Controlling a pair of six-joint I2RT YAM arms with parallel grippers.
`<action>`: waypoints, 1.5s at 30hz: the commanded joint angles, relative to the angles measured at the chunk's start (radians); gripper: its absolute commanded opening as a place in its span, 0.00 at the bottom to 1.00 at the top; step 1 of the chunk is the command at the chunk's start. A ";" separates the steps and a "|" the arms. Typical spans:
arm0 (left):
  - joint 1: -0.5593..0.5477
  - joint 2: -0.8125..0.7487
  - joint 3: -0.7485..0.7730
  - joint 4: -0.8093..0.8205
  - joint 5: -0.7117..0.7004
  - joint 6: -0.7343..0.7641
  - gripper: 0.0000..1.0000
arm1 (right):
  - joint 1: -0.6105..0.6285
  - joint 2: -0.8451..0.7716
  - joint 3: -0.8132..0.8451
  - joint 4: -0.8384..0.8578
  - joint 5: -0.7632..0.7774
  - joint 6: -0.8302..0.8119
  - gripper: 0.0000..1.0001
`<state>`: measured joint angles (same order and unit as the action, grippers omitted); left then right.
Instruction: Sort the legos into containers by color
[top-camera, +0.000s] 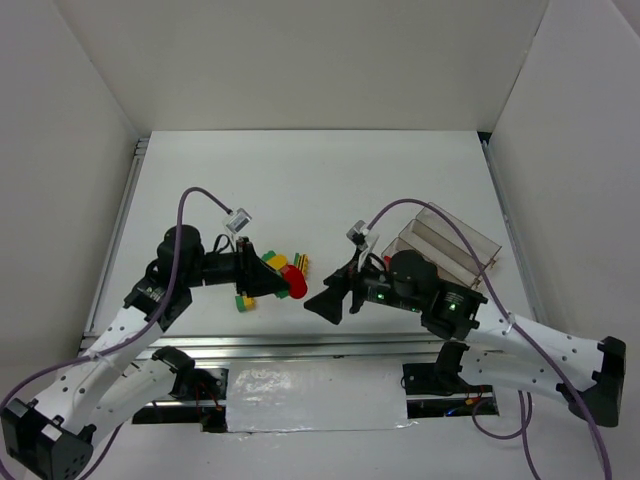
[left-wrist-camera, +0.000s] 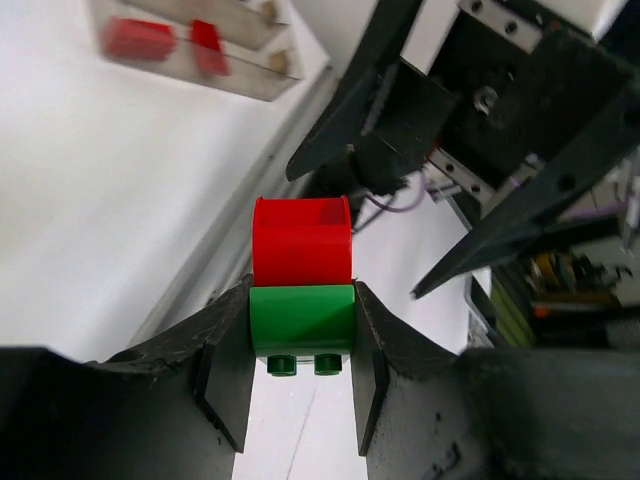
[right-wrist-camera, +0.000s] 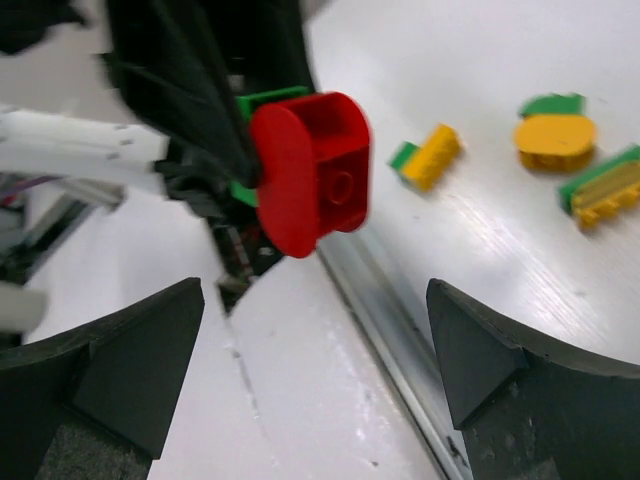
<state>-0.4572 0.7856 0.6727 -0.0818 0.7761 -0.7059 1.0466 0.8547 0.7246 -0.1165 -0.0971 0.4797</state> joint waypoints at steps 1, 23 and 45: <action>-0.006 -0.022 -0.016 0.203 0.215 -0.001 0.00 | -0.036 -0.062 -0.020 0.113 -0.293 0.017 1.00; -0.014 -0.151 -0.044 0.306 0.275 -0.035 0.00 | -0.043 0.141 0.079 0.442 -0.538 0.132 0.62; -0.015 -0.186 0.044 0.085 0.175 0.109 0.00 | -0.556 -0.088 -0.042 -0.128 -0.292 -0.098 0.00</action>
<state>-0.4690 0.5888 0.6720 0.0288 0.9897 -0.6453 0.5526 0.7753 0.6289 0.0101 -0.5812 0.4297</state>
